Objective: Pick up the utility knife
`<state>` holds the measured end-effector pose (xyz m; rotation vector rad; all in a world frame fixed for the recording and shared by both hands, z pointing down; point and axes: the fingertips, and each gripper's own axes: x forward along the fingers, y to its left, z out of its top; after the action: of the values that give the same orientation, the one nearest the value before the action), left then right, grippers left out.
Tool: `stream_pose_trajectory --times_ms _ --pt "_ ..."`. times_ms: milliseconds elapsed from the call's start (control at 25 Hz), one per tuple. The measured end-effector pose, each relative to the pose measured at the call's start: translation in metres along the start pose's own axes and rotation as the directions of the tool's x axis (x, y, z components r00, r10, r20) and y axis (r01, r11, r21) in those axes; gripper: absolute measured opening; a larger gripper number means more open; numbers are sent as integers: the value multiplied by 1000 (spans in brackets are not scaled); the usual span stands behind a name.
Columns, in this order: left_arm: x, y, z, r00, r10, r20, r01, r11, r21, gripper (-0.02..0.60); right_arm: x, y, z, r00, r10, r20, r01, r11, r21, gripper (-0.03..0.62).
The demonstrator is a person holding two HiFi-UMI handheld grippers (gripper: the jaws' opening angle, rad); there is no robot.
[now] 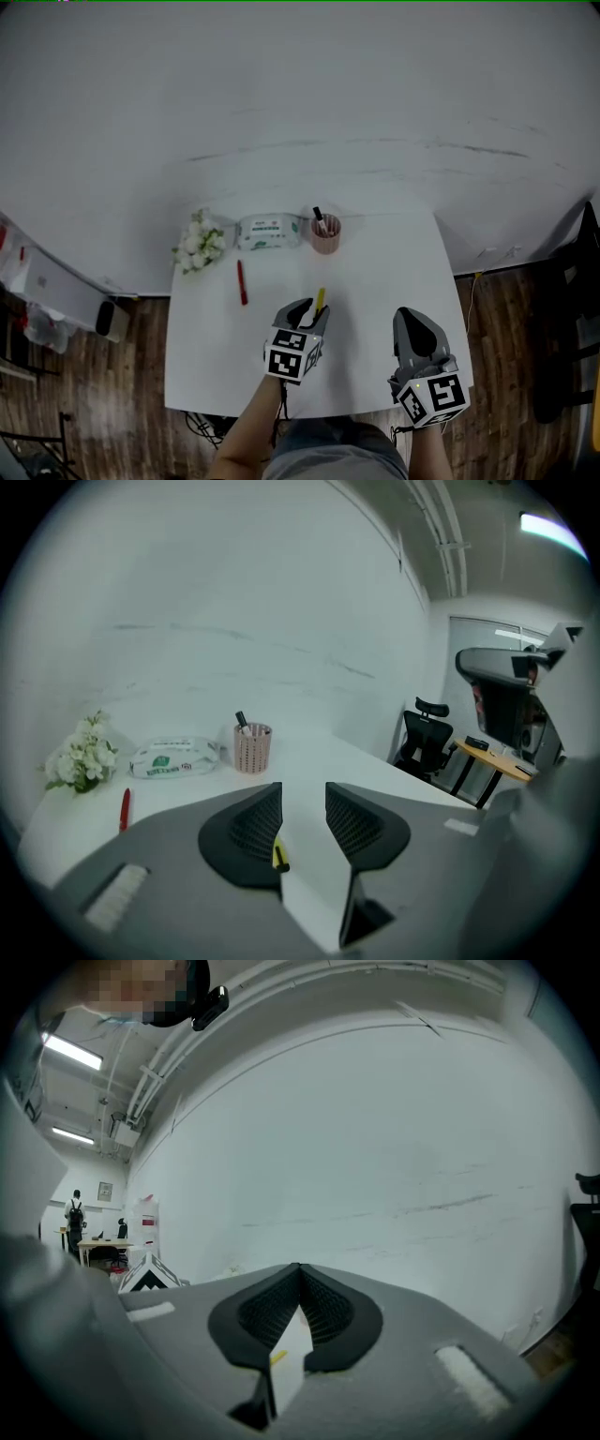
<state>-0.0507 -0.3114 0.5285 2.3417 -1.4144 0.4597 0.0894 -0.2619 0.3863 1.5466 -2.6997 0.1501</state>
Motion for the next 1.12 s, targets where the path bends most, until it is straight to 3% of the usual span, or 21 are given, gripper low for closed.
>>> stream_pose_trajectory --times_ms 360,1000,1120 --pt "38 17 -50 984 -16 -175 11 1000 -29 179 4 -11 -11 996 -78 -35 78 997 5 3" --pt "80 32 -89 946 22 -323 -18 1000 14 176 -9 -34 -23 976 -205 -69 207 978 18 3" --pt "82 36 -93 943 40 -331 -39 999 11 153 -10 -35 -24 974 -214 -72 215 976 20 3"
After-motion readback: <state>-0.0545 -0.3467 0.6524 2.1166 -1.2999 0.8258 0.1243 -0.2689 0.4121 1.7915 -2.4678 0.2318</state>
